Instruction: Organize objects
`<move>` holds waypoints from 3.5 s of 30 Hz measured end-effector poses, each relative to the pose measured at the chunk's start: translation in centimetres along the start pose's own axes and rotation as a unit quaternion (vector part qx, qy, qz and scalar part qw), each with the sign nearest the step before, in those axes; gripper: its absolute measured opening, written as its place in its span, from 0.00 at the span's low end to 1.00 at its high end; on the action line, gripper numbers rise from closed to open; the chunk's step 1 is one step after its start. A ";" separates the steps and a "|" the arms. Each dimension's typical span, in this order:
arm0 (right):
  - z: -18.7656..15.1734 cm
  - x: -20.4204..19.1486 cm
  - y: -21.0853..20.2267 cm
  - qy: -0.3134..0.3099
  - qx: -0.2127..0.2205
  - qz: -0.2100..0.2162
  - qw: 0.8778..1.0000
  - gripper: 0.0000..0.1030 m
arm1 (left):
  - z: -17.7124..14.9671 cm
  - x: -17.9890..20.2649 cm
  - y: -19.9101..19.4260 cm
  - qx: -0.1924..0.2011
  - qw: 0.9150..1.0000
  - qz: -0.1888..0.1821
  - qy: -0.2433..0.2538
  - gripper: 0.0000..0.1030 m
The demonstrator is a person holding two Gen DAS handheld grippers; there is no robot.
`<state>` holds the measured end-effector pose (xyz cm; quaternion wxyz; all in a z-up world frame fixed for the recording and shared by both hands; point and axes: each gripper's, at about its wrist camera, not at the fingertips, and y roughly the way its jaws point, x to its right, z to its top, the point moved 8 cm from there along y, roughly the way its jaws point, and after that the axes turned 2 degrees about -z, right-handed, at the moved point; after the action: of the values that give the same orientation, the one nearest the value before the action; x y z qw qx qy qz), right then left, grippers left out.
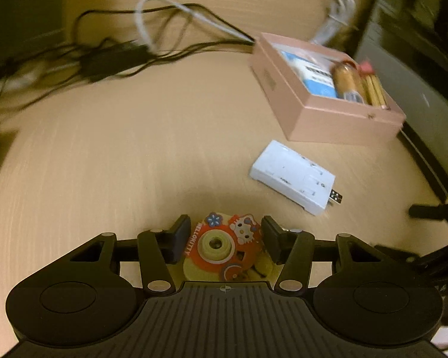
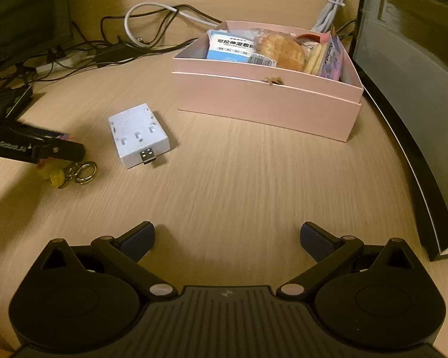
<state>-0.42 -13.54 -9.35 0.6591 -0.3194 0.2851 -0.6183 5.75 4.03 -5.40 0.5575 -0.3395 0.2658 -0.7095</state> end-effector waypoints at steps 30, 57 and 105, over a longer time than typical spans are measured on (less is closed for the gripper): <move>6.3 -4.9 -1.8 -0.065 0.024 0.079 0.994 0.46 | -1.6 -2.0 -3.4 0.033 0.999 -0.018 0.011 0.50; 4.4 8.0 -9.9 0.086 0.113 -0.015 0.990 0.46 | 19.2 11.2 2.7 0.109 0.980 -0.163 -0.022 0.52; 25.6 2.4 1.2 -0.433 0.120 -0.174 0.876 0.80 | 10.0 1.0 0.3 0.087 0.974 -0.162 -0.134 0.50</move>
<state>20.24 -14.11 6.01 0.6317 -0.5181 -0.1654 -0.5524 13.54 3.04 0.81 0.4933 -0.4202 0.0679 -0.7586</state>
